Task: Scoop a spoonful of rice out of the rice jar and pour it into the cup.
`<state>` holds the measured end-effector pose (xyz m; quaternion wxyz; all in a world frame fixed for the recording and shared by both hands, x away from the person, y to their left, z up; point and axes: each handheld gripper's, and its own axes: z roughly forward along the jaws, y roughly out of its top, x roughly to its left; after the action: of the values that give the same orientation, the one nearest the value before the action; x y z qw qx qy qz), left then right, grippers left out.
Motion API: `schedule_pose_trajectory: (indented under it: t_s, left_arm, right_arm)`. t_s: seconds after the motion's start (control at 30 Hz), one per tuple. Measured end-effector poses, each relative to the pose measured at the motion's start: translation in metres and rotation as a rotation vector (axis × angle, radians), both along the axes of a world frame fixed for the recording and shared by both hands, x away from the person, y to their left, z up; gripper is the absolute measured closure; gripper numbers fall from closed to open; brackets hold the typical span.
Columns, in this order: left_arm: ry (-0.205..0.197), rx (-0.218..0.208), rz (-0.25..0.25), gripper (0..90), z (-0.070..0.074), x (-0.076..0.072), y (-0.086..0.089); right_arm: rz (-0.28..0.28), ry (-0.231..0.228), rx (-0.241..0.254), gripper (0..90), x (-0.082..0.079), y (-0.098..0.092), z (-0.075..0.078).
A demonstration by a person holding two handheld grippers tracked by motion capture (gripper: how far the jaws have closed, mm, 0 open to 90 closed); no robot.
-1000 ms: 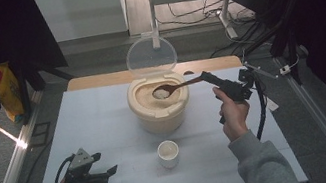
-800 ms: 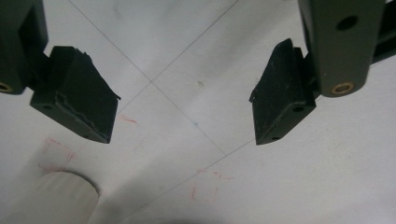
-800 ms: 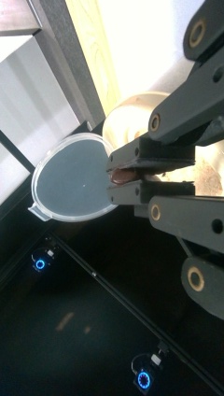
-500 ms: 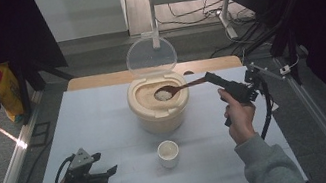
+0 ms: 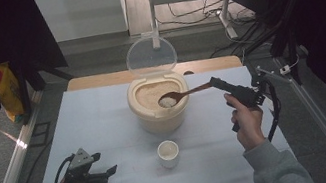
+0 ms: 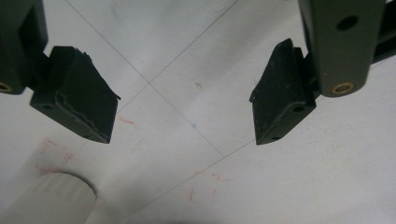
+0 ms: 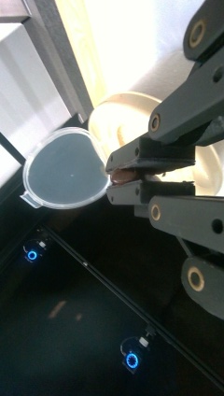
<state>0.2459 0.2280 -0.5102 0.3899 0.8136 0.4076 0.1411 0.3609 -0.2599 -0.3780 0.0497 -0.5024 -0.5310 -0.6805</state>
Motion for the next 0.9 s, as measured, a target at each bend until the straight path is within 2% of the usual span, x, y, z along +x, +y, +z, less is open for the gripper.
schedule_pose_trajectory:
  t_s: [0.23, 0.5, 0.73, 0.9]
  left_arm:
    - [-0.002, -0.002, 0.002, 22.3, 0.001, 0.0, 0.001]
    - [0.004, 0.0, 0.002, 22.2, 0.0, 0.001, 0.0]
    - [0.007, 0.004, 0.001, 22.2, -0.001, 0.002, 0.0]
    - [0.007, 0.005, -0.001, 22.1, -0.001, 0.002, 0.0]
  right_arm:
    - [0.043, 0.025, -0.002, 83.2, -0.013, -0.004, -0.007]
    - [0.103, 0.054, -0.039, 83.2, -0.025, -0.004, -0.021]
    - [0.14, 0.071, -0.117, 83.2, -0.028, 0.001, -0.034]
    - [0.155, 0.041, -0.232, 83.2, -0.029, 0.009, -0.033]
